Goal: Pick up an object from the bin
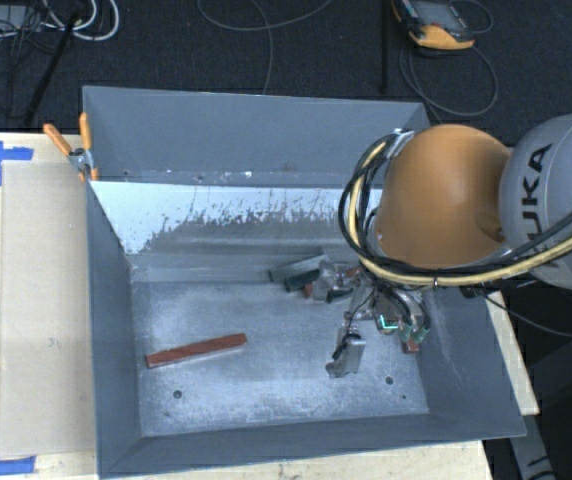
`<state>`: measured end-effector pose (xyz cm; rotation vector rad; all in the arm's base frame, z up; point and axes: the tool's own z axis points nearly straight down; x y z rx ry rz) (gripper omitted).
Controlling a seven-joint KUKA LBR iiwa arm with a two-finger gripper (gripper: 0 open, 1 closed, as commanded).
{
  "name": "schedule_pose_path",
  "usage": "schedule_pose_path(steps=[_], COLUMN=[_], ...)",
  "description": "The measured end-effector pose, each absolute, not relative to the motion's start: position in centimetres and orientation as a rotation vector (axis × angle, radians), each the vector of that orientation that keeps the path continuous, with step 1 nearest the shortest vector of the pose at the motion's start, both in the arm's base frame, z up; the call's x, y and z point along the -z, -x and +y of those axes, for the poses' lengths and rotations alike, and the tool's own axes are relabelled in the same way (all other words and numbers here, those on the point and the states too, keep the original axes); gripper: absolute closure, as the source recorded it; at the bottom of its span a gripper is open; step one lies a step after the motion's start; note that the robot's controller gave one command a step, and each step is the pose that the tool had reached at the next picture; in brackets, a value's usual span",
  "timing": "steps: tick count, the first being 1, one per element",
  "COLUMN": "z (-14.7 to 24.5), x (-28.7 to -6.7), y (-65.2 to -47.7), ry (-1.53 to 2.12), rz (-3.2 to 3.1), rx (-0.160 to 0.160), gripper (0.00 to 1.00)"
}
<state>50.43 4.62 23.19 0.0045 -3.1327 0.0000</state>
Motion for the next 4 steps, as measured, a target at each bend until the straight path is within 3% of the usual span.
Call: schedule_pose_path(steps=[1,2,3,4], z=[11.5,16.2,16.0,16.0], x=[-14.3,-6.5,-6.9,-6.9], y=[-51.8,-54.5,-54.5,-54.5], ry=[-0.079,-0.219,-0.210,-0.208], rz=[-3.133,-3.130,-3.133,-3.133], rx=[0.002,0.002,0.001,0.001], gripper=[0.00,0.00,1.00,0.00])
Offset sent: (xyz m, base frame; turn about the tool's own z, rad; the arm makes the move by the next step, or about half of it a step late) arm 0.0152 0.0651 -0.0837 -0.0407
